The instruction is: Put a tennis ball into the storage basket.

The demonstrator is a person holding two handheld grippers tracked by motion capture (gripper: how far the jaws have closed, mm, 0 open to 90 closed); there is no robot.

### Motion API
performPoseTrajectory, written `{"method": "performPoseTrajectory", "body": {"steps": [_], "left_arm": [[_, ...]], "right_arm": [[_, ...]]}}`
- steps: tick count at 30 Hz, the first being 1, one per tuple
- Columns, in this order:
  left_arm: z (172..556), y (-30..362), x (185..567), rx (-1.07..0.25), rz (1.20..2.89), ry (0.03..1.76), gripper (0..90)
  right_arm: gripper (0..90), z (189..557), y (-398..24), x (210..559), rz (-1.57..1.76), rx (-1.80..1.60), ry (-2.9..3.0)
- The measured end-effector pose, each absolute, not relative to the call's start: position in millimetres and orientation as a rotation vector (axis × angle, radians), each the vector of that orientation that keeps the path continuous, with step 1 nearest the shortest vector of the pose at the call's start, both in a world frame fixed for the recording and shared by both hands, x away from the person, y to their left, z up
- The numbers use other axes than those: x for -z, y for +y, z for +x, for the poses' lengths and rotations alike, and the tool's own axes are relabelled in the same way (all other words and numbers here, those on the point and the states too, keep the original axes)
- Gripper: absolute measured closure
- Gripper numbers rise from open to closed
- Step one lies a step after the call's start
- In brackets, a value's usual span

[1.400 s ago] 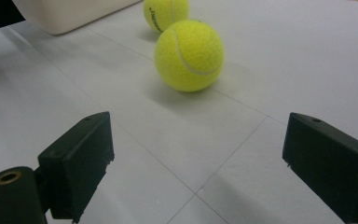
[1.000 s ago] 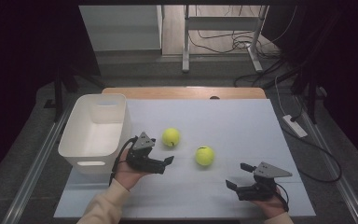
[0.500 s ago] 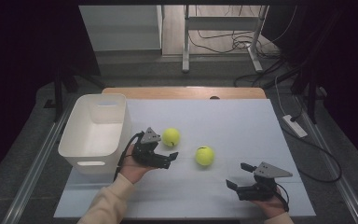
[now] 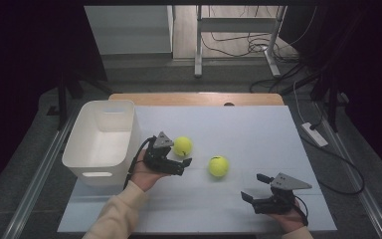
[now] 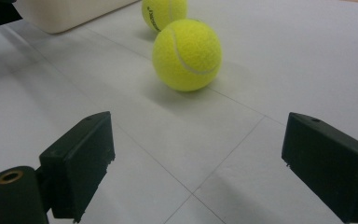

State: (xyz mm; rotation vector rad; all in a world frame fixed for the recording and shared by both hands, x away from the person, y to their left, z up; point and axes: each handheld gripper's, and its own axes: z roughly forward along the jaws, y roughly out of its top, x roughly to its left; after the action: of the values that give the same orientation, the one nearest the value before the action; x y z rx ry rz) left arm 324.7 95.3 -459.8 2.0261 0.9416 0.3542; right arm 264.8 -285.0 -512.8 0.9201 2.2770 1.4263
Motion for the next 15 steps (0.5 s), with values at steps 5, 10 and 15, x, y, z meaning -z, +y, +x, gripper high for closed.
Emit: {"method": "performPoseTrajectory", "body": {"steps": [5, 10, 15], "left_arm": [[331.0, 92.2, 457.8, -0.364, 2.025, 0.949, 3.5], [337.9, 89.9, 457.7, -0.375, 2.035, 0.961, 3.1], [343.3, 87.8, 455.6, -0.380, 2.044, 0.957, 3.0]], "right_arm": [[9.6, 264.8, -284.7, 513.1, 0.925, -1.419, 2.285], [9.5, 264.7, -284.1, 513.5, 0.920, -1.419, 2.288], [9.5, 265.2, -284.3, 513.7, 0.921, -1.418, 2.288]]}}
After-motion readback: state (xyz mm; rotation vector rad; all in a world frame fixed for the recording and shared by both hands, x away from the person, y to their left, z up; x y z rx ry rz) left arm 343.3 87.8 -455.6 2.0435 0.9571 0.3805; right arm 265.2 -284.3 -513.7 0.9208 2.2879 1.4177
